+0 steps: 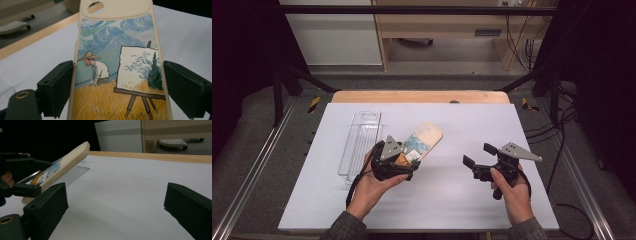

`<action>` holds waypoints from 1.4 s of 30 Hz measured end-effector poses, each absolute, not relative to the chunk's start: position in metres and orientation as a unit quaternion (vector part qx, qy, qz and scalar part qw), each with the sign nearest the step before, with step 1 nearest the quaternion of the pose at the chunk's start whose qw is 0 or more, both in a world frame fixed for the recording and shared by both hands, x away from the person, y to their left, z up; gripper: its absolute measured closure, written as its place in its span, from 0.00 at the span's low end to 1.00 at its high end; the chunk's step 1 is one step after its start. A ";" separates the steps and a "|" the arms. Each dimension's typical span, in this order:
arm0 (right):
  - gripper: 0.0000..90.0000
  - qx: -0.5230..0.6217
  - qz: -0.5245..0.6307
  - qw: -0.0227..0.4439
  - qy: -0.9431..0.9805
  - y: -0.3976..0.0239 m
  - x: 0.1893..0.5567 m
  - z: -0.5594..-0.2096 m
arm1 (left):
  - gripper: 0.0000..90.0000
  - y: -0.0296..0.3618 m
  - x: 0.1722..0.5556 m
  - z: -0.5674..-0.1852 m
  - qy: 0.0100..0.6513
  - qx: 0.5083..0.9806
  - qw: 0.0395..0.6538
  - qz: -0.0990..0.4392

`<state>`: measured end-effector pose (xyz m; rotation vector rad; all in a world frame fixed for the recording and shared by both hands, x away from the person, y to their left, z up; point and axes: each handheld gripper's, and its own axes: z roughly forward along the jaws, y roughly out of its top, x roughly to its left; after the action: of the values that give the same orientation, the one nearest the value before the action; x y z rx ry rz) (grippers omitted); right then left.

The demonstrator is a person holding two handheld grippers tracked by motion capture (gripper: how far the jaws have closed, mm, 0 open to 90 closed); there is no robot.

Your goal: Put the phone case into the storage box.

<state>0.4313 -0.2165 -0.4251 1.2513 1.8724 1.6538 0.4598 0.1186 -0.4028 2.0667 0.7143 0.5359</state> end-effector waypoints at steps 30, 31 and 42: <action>0.11 0.436 0.603 0.083 0.663 -0.170 0.496 -0.382 | 0.13 0.118 0.486 -0.394 0.268 0.794 0.462 0.290; 0.11 0.435 0.602 0.080 0.665 -0.167 0.497 -0.382 | 0.13 0.117 0.485 -0.393 0.267 0.793 0.463 0.292; 0.14 0.426 0.617 0.049 0.660 -0.153 0.502 -0.380 | 0.13 0.116 0.483 -0.395 0.261 0.789 0.468 0.301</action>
<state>0.5020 -0.1529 -0.3800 1.2967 2.0113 1.8795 0.4831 0.1160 -0.3948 1.9345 0.6389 0.7372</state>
